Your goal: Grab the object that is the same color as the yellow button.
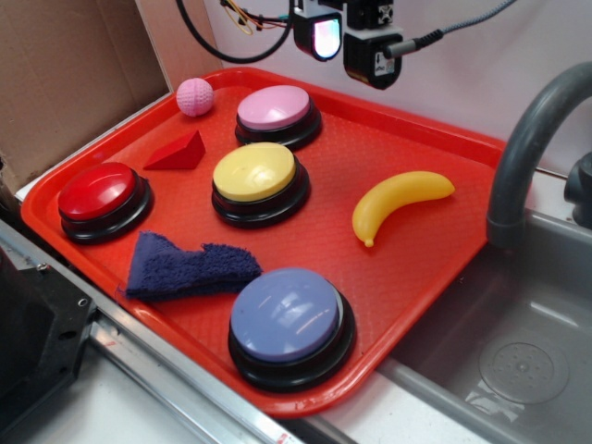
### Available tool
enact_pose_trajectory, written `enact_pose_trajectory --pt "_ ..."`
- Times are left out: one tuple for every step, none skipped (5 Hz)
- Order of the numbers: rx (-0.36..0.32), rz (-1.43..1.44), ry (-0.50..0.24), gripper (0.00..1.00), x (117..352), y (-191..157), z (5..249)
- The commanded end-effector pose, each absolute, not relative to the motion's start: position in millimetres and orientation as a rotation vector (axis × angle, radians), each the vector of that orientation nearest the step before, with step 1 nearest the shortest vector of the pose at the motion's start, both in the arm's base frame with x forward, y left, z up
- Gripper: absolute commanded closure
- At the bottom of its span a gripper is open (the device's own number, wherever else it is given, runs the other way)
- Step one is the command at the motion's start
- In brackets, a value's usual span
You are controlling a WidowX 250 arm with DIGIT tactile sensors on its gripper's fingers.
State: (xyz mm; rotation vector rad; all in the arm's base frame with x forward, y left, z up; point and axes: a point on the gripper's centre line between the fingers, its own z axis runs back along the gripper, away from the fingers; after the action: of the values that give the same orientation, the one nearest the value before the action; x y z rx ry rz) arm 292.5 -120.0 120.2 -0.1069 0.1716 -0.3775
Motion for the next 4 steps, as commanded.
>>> enact_pose_trajectory --pt "-0.116 -0.452 0.175 0.0 273.3 -127.5 108.5" --pt "-0.128 -0.439 0.202 0.0 276.2 -127.0 98.2" --pt "-0.133 -0.469 0.215 0.0 290.1 -136.5 81.8" --pt "-0.133 -0.511 0.185 0.0 307.1 -150.0 69.5"
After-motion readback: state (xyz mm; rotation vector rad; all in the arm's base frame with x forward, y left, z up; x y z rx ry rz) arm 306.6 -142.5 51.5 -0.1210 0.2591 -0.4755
